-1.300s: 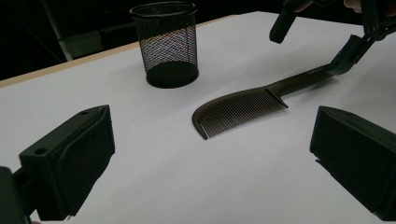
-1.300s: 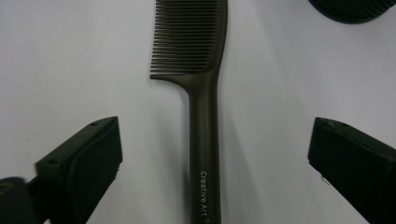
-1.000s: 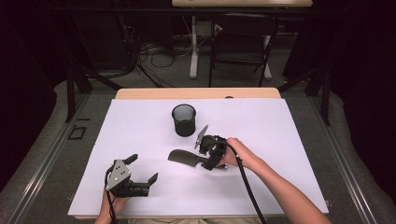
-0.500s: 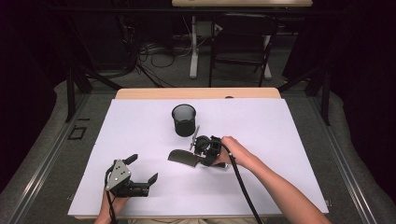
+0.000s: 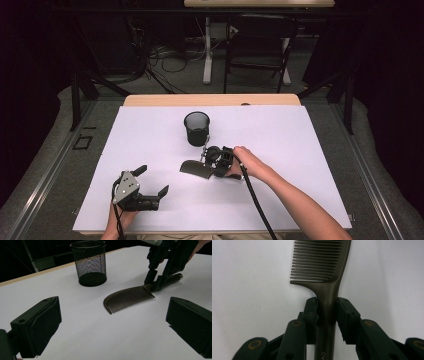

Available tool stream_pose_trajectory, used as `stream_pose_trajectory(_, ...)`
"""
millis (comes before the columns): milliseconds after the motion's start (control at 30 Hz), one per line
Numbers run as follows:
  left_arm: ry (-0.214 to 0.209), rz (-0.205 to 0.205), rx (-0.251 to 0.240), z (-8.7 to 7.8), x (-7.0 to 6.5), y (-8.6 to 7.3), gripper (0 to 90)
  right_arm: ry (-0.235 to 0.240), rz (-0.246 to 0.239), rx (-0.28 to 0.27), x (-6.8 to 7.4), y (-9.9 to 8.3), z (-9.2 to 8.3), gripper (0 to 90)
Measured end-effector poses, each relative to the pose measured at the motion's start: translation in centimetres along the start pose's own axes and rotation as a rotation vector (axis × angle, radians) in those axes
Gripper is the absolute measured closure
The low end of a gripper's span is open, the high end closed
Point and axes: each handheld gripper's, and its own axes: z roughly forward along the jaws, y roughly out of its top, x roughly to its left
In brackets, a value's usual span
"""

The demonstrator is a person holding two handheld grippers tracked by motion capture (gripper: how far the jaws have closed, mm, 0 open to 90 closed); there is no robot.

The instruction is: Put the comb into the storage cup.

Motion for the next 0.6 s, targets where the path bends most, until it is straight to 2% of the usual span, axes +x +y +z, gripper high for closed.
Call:
stream_pose_trajectory(300,0.0,0.002,-0.001,-0.03,-0.03,0.03,0.0,0.027,0.041,-0.008,-0.42,-0.2,-0.02,72.7)
stream_pose_trajectory(600,0.001,0.001,-0.001,-0.07,-0.01,0.03,0.0,0.03,0.064,-0.072,-0.61,-0.71,-0.56,72.8)
